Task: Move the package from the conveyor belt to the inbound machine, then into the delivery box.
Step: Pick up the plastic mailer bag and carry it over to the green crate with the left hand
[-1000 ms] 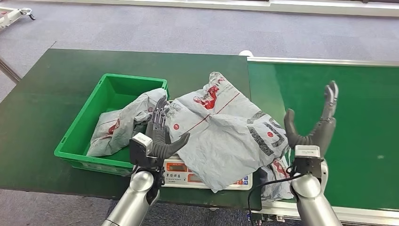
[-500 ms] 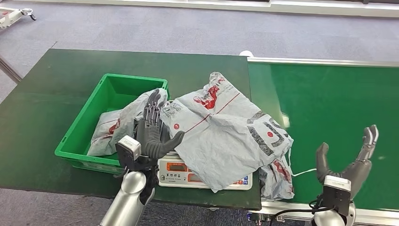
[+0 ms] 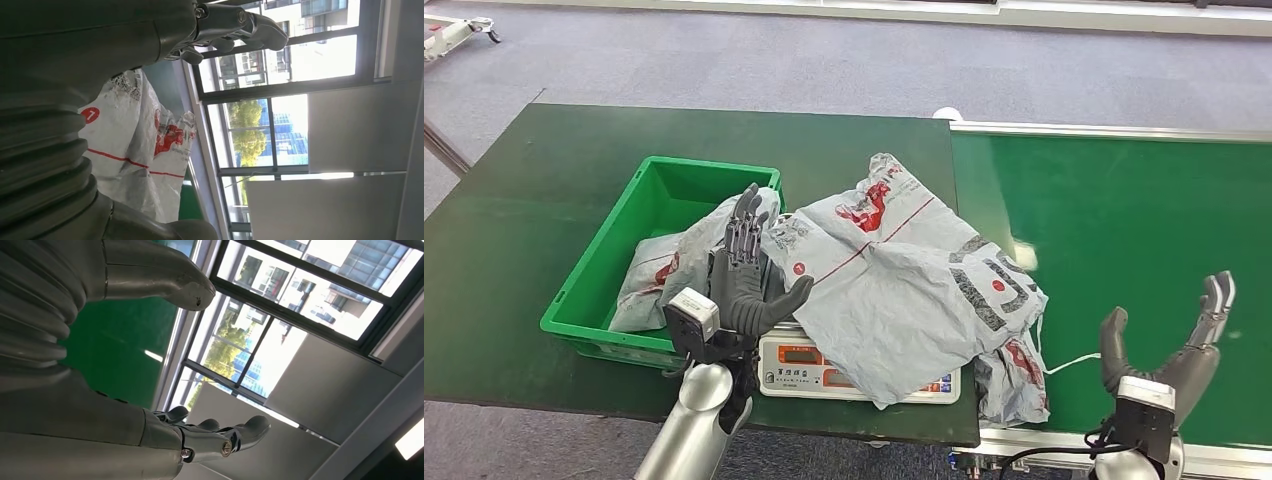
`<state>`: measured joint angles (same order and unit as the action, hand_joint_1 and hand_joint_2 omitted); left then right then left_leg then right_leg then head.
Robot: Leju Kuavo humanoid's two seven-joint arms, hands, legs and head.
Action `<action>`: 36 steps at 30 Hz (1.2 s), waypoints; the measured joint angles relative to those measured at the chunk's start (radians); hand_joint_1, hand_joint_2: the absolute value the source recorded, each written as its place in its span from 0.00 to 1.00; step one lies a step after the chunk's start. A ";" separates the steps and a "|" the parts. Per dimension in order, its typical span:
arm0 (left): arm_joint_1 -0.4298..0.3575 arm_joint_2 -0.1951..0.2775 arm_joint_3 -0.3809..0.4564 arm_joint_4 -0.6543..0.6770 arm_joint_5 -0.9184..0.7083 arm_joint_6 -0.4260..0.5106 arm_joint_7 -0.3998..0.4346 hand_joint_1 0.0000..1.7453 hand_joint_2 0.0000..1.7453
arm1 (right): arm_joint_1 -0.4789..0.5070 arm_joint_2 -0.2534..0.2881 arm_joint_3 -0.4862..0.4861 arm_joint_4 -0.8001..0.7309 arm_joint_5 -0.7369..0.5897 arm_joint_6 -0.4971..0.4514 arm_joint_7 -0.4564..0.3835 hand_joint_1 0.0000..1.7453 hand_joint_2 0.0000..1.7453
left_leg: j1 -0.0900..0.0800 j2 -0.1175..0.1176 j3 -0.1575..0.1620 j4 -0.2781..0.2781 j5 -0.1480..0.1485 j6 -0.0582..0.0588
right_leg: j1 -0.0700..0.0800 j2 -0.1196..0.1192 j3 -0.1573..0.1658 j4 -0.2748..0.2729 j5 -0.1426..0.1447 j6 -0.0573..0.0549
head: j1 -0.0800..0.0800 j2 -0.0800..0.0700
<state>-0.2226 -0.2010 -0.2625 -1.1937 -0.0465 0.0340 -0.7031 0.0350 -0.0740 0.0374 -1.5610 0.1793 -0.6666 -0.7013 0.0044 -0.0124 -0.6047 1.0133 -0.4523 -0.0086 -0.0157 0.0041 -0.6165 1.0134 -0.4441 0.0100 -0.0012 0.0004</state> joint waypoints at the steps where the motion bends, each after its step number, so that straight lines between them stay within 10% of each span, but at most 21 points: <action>1: 0.000 0.001 -0.003 -0.005 -0.004 -0.008 0.000 0.00 1.00 | 0.000 0.001 -0.001 0.000 0.001 0.010 0.000 0.00 1.00 | 0.000 0.000 0.000 0.000 0.000 0.000 | 0.000 0.000 0.000 0.000 0.000 0.000 | 0.000 0.000; 6: -0.052 0.012 -0.098 -0.004 -0.235 0.000 0.035 0.00 1.00 | -0.018 0.022 -0.004 0.013 0.041 0.087 0.000 0.00 1.00 | 0.000 0.000 0.000 0.000 0.000 0.000 | 0.000 -0.001 0.000 0.000 0.000 0.000 | 0.000 0.000; 14: -0.290 -0.040 -0.314 0.340 -0.856 -0.059 0.405 0.00 1.00 | -0.056 0.056 -0.001 0.089 0.086 0.118 0.000 0.00 1.00 | -0.001 0.000 0.001 0.000 0.001 0.001 | -0.001 0.000 0.001 0.000 0.002 0.001 | 0.000 0.000; 20: -0.406 -0.088 -0.339 0.579 -0.910 -0.067 0.468 0.00 1.00 | -0.069 0.076 -0.013 0.104 0.132 0.177 0.000 0.00 1.00 | -0.001 0.001 0.002 0.000 0.001 0.001 | -0.001 0.001 0.000 0.000 0.003 0.001 | 0.000 0.000; 36: -0.460 -0.102 -0.339 0.623 -0.974 -0.087 0.618 0.00 1.00 | -0.053 0.099 -0.050 0.091 0.144 0.208 0.000 0.00 1.00 | -0.001 0.001 0.001 0.000 0.001 0.001 | -0.001 0.001 0.001 0.000 0.002 0.001 | 0.000 0.000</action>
<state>-0.6826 -0.3026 -0.6012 -0.5708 -1.0208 -0.0534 -0.0849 -0.0178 0.0248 -0.0126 -1.4702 0.3231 -0.4582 -0.7013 0.0032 -0.0113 -0.6033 1.0132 -0.4509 -0.0079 -0.0171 0.0049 -0.6158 1.0135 -0.4419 0.0109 -0.0011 0.0004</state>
